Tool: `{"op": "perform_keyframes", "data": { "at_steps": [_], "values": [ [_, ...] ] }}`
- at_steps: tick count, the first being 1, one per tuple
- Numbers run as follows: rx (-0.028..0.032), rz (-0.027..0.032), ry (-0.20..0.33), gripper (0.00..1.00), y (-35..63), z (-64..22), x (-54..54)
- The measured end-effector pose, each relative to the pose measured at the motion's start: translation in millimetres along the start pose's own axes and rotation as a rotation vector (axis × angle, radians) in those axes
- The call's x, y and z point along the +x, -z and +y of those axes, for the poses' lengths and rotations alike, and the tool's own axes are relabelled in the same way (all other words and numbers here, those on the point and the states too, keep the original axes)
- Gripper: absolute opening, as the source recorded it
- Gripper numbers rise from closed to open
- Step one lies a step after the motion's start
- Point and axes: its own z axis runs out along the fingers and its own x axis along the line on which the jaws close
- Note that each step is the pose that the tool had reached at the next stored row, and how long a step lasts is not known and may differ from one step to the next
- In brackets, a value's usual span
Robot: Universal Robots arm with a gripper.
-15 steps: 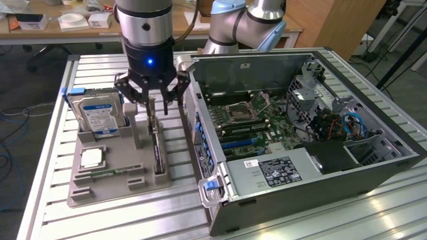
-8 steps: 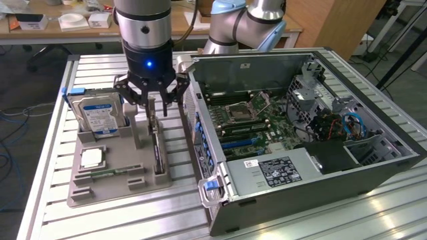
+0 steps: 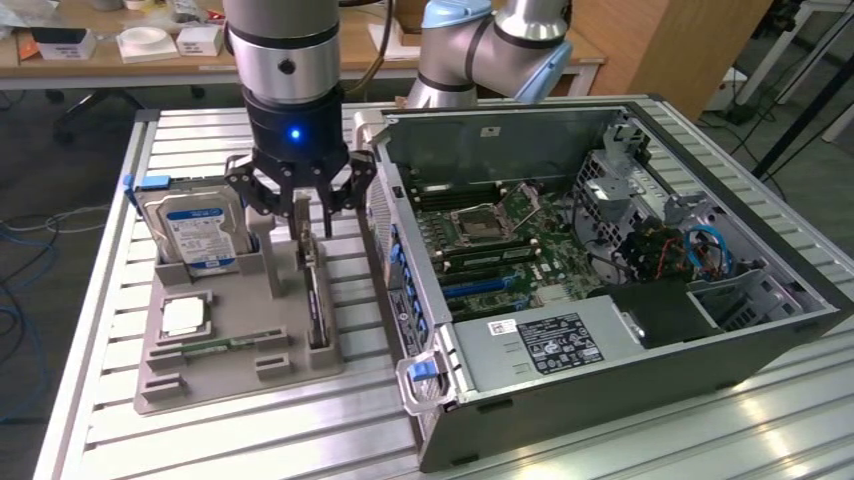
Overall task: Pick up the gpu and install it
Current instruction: 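Pick up the gpu and move the gpu toward the slot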
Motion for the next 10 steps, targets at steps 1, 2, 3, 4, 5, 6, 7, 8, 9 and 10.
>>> {"op": "perform_keyframes", "data": {
  "at_steps": [1,2,3,4,5,6,7,8,9,10],
  "values": [
    [0.0000,0.0001,0.000,0.41,-0.4,-0.5,0.3],
    [0.0000,0.0004,0.000,0.41,-0.7,-0.9,0.6],
    [0.0000,0.0005,0.000,0.41,-1.1,-1.4,1.0],
    [0.0000,0.0008,0.000,0.41,-1.5,-1.8,1.2],
    [0.0000,0.0011,0.000,0.41,-1.9,-2.3,1.5],
    [0.0001,0.0015,0.000,0.41,-2.3,-2.8,1.8],
    [0.0001,0.0017,0.000,0.41,-2.6,-3.3,2.0],
    [0.0002,0.0021,0.000,0.41,-2.9,-3.9,2.3],
    [0.0001,0.0024,0.000,0.41,-3.3,-4.4,2.5],
    [0.0002,0.0027,0.000,0.41,-3.6,-5.0,2.8]
  ]
}}
